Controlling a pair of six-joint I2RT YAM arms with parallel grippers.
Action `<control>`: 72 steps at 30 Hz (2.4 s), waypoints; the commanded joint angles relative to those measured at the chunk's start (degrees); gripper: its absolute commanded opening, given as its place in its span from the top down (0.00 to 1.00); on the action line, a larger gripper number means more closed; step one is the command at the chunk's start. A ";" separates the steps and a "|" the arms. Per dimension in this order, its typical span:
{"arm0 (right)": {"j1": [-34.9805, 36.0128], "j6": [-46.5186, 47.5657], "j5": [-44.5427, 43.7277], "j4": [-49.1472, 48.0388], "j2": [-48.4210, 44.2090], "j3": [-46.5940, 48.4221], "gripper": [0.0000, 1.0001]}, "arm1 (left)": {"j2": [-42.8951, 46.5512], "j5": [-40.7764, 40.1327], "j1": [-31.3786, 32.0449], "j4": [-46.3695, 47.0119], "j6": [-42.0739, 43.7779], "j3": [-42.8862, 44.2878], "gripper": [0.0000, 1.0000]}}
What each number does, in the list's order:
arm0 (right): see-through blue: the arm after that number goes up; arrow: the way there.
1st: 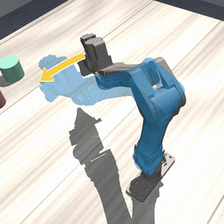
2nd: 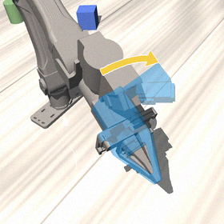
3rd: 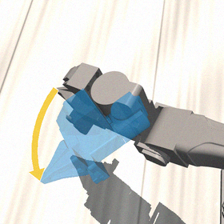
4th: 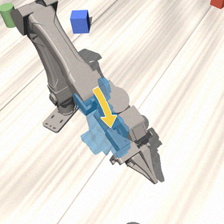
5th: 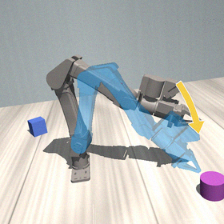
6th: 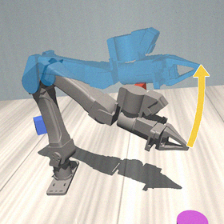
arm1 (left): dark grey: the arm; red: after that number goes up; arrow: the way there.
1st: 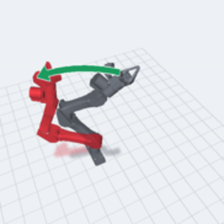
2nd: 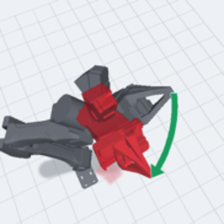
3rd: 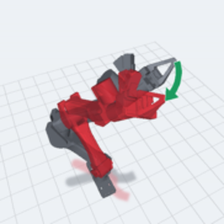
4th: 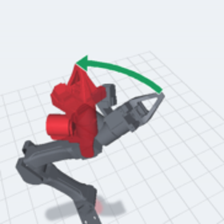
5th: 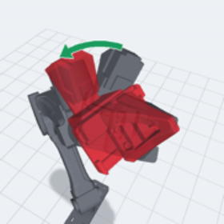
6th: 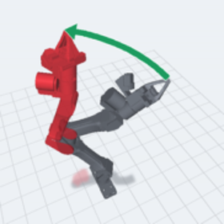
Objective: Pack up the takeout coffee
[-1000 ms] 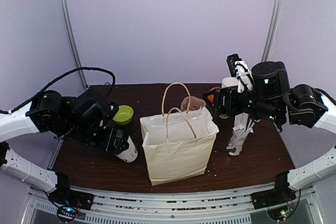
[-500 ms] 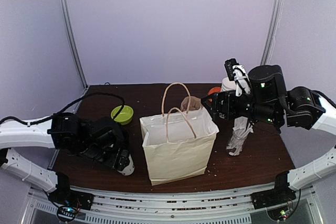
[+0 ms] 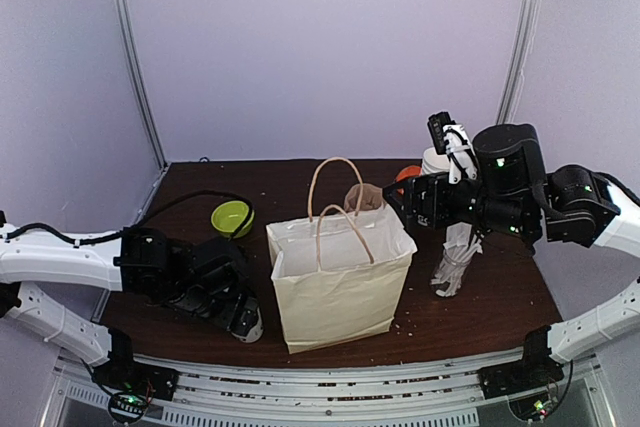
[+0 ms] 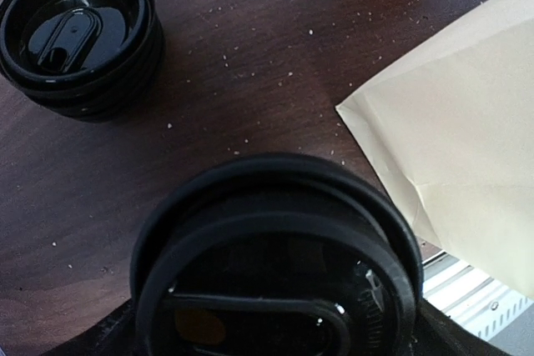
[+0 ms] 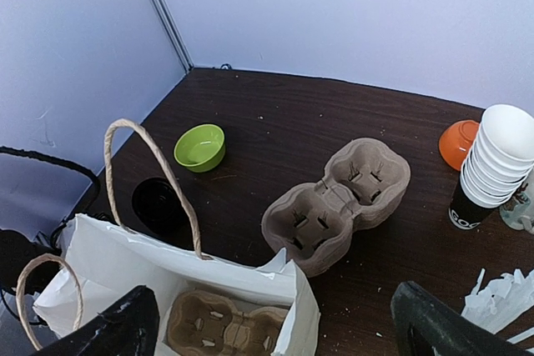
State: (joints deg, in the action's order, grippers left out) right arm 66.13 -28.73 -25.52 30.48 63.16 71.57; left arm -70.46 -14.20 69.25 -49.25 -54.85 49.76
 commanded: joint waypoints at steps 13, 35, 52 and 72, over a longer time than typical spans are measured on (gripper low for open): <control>-0.18 -0.29 -0.03 1.20 -0.50 0.16 0.00 | 15.05 -0.19 0.62 -0.14 -3.89 2.75 0.16; -0.20 -1.07 1.48 0.77 -1.20 -0.85 0.00 | 13.68 5.23 0.53 6.19 -7.59 -8.78 0.94; -0.17 0.52 0.56 4.49 -0.49 2.51 0.00 | 15.17 -1.32 0.53 -1.02 -2.78 5.49 0.10; 3.91 11.05 4.85 14.75 12.00 23.67 0.03 | 20.26 -15.92 -0.63 0.81 -3.39 7.74 0.02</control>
State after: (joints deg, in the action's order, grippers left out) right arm 67.48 -21.54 -20.05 40.56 71.85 89.58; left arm -53.41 -24.56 69.67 -55.11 -60.14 56.49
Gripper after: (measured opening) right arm 0.977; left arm 0.984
